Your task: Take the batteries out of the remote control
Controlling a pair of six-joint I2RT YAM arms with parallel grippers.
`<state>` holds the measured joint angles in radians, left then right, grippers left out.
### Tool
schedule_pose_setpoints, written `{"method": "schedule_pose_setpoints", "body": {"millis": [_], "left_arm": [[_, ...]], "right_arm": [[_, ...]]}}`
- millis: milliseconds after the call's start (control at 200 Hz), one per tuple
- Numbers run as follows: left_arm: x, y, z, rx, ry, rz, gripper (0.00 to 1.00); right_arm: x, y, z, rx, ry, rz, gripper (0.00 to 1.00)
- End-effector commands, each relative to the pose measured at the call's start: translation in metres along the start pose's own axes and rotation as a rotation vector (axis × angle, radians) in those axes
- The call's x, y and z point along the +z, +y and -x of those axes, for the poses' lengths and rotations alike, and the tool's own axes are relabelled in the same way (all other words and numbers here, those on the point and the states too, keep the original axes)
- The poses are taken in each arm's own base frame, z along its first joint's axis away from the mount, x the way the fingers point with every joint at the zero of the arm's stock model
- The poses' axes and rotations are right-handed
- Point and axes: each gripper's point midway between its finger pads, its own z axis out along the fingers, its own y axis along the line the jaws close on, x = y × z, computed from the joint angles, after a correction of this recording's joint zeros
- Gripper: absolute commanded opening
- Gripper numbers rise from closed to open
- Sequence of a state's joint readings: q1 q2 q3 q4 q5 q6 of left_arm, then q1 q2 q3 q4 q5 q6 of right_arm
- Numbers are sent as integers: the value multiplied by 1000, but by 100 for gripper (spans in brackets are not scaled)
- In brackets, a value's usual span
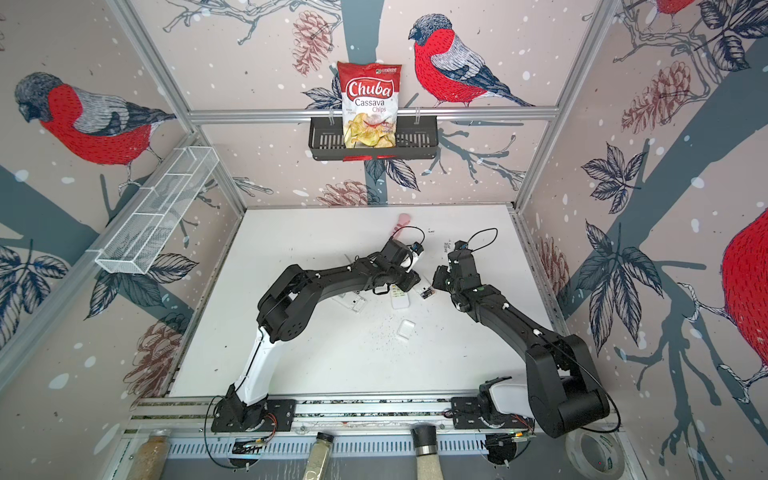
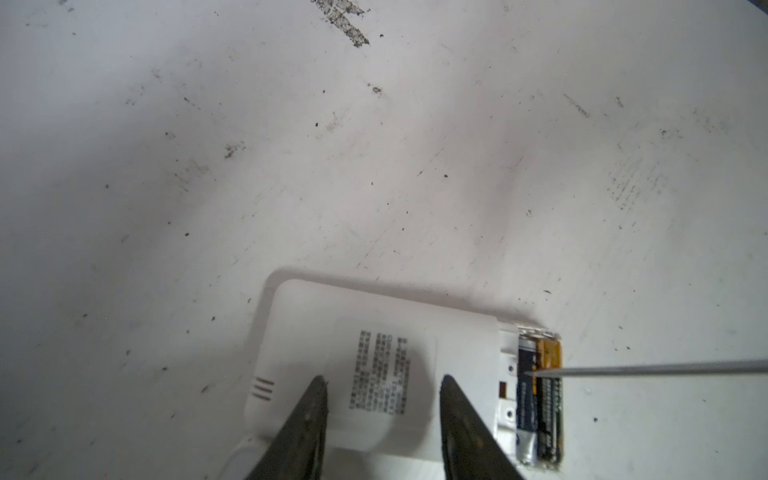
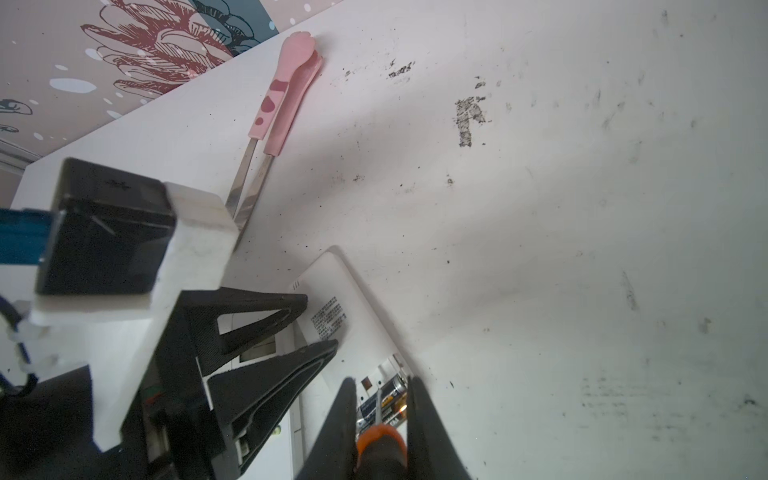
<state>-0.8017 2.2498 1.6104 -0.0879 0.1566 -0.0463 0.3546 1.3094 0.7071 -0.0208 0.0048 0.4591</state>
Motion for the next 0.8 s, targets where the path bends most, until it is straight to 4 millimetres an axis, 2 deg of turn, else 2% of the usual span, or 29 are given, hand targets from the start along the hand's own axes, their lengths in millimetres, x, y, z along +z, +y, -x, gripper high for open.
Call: {"method": "schedule_pose_setpoints", "body": {"millis": [0,345,796], "left_arm": [[0,2,-23,-15,86,3,44],[0,2,-26,-20,88,-1,44],[1,2,-28,-27,89,-5,44]], "right_arm": [[-3,5,-2,-34,29,16,0],[-6,6,-2,-30,45,18,0],[0,3,-11,-55,60,-3,0]]}}
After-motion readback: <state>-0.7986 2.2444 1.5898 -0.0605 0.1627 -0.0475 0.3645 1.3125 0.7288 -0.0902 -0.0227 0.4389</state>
